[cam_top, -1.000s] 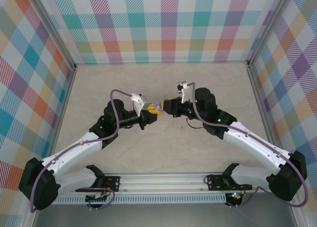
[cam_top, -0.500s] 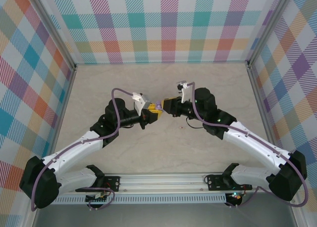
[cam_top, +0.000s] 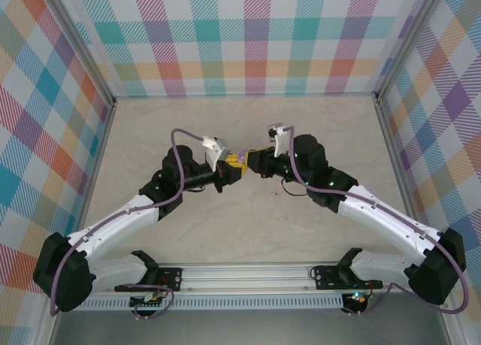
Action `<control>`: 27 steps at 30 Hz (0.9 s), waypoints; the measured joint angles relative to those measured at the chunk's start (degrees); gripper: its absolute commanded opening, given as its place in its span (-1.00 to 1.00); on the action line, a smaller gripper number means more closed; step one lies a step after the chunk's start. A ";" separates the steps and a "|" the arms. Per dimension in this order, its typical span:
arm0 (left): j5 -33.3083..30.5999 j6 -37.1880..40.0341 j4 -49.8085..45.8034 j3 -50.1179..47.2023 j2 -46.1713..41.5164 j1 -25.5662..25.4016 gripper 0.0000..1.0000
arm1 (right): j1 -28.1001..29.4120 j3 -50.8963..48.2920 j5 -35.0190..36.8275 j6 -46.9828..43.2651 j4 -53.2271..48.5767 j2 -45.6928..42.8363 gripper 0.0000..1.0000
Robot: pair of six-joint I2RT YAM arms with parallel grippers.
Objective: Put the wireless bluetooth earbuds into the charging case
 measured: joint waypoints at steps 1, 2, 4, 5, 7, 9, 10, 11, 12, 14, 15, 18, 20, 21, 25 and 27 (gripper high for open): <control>-0.02 -0.15 -0.02 0.04 0.09 0.00 -0.70 | 0.00 0.00 0.24 -0.15 0.00 0.00 -0.52; -0.02 -0.17 -0.07 0.09 0.20 0.00 -0.70 | 0.04 0.00 0.44 -0.28 0.02 0.00 -0.52; -0.04 -0.42 -0.24 0.20 0.44 0.00 -0.69 | 0.04 0.00 1.03 -0.39 0.02 0.00 -0.52; -0.04 -0.57 -0.31 0.20 0.50 0.00 -0.69 | 0.04 0.00 1.31 -0.50 0.02 0.00 -0.52; -0.04 -0.90 -0.50 0.20 0.50 0.00 -0.69 | 0.04 0.02 1.86 -0.57 0.02 -0.02 -0.53; -0.04 -1.03 -0.85 0.20 0.52 0.00 -0.69 | 0.04 0.02 2.29 -0.68 0.02 -0.02 -0.53; -0.04 -1.07 -1.09 0.20 0.52 0.00 -0.69 | 0.04 0.02 2.62 -0.72 0.02 -0.02 -0.53; -0.04 -1.18 -1.22 0.20 0.57 0.00 -0.69 | 0.04 0.02 2.91 -0.74 0.02 -0.02 -0.53; -0.04 -1.20 -1.29 0.22 0.68 0.00 -0.69 | 0.04 0.02 3.19 -0.74 0.02 -0.02 -0.53; -0.02 -1.22 -1.46 0.22 0.79 0.00 -0.69 | 0.04 0.00 3.65 -0.76 0.04 -0.02 -0.53; -0.04 -1.25 -1.49 0.22 0.83 0.00 -0.69 | 0.04 0.02 3.89 -0.76 0.04 -0.02 -0.53; 0.00 -1.44 -1.53 0.57 1.16 0.00 -0.69 | 0.04 0.02 4.37 -0.79 0.07 -0.02 -0.53; 0.00 -1.79 -1.51 0.85 1.25 0.00 -0.69 | 0.04 0.02 4.44 -0.90 0.07 -0.02 -0.53; 0.02 -2.12 -1.49 0.96 1.25 0.00 -0.69 | 0.04 0.00 4.48 -0.94 0.07 -0.02 -0.53; 0.11 -2.78 -1.49 1.05 1.25 0.00 -0.69 | 0.09 0.02 4.83 -0.96 0.09 -0.02 -0.53; 0.20 -2.95 -1.46 1.05 1.25 0.00 -0.69 | 0.09 0.02 4.85 -0.98 0.13 -0.02 -0.53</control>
